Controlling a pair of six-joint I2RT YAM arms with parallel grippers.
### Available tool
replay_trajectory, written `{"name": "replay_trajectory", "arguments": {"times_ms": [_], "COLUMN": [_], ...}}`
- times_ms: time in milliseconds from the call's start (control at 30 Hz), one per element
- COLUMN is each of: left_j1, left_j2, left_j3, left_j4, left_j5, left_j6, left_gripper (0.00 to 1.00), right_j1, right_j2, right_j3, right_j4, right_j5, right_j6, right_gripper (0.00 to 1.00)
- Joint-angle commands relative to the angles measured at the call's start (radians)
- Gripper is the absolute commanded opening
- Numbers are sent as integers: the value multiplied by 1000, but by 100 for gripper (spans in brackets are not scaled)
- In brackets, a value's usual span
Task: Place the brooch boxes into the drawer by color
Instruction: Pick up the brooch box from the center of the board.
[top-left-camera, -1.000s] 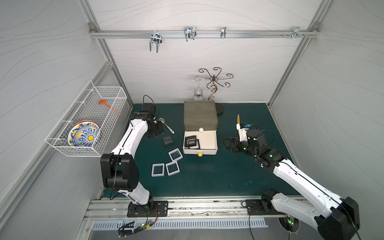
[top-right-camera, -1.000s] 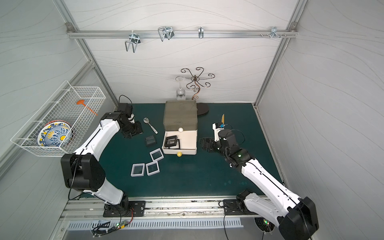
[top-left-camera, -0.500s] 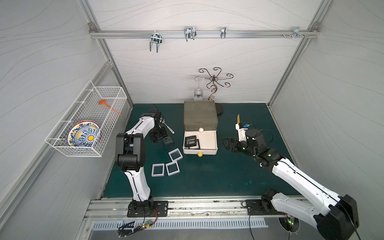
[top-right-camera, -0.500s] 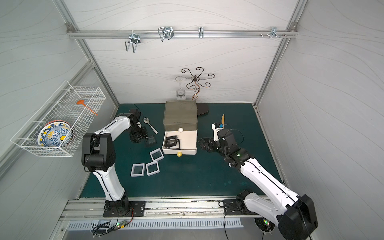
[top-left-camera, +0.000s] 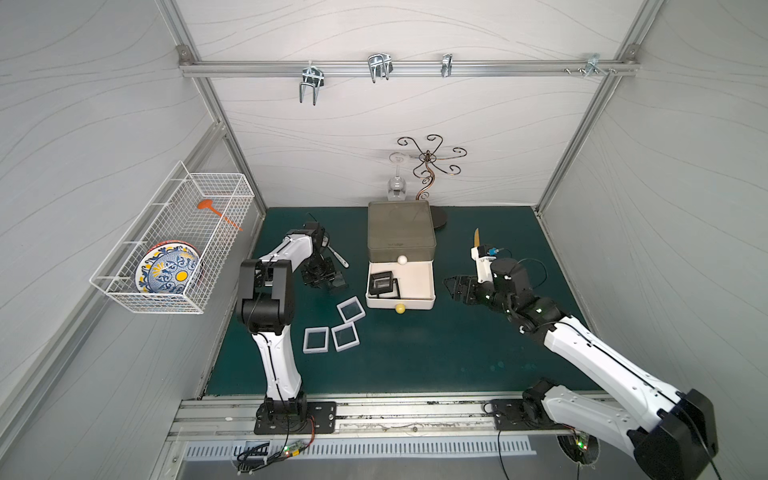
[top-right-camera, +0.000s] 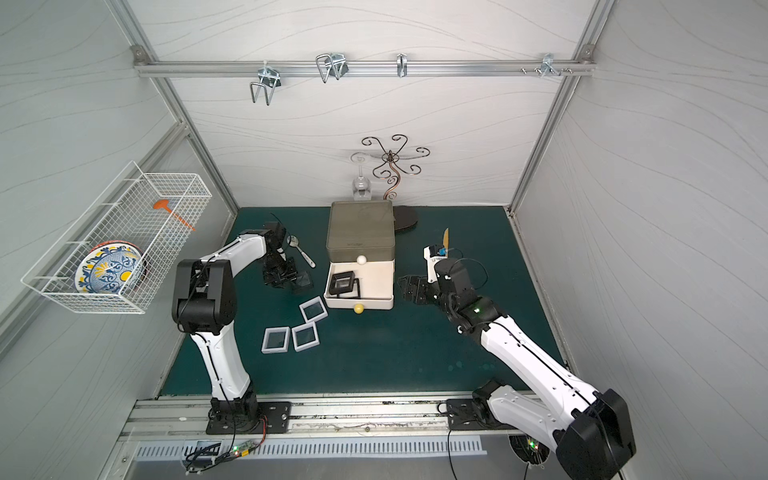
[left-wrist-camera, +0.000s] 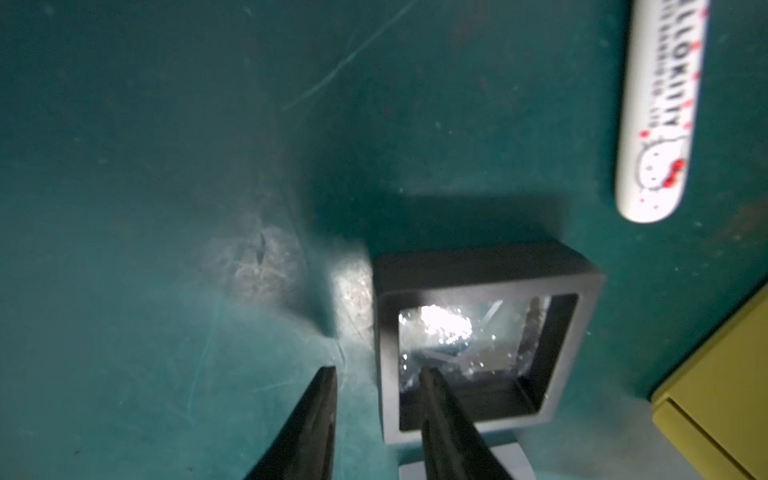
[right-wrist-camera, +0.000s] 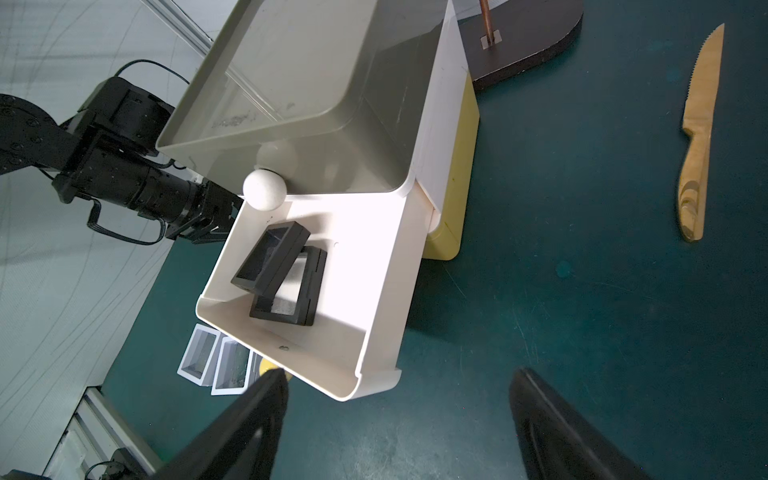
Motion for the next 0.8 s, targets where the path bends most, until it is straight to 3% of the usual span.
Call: {"name": "replay_trajectory", "arguments": {"times_ms": [0,100,200,267,367,433,600,767], "left_j1": [-6,-11,-16,-18,-23,-23,-26,-31], "left_j2": [19,26,31,35,35,35,42,46], "left_j3": [42,44,45,48,49,48,51,51], "left_j4": [-1,-6,-13,-19,-27,-29,-33,-36], "left_j5": [-3,-5,-13,-17,-27,-30,-36,-41], "left_j6": [1,3,5,7,10,10,12,12], "left_gripper": [34,20,15,4,0,0,15,17], "right_j1": [6,6,6,6,6,6,6,6], "right_j2": [-12,-10,-9,-7,-8,-9,-11,-14], "right_j3": [1,1,0,-2,-2,-3,-5,-9], "right_j4": [-24,-24,-22,-22,-22,-22,-22,-21], "right_j5": [12,11,12,11,12,14,14,14], "right_j6": [-11,-10,-8,-8,-8,-8,-6,-5], "right_gripper": [89,88,89,89,89,89,89,89]}}
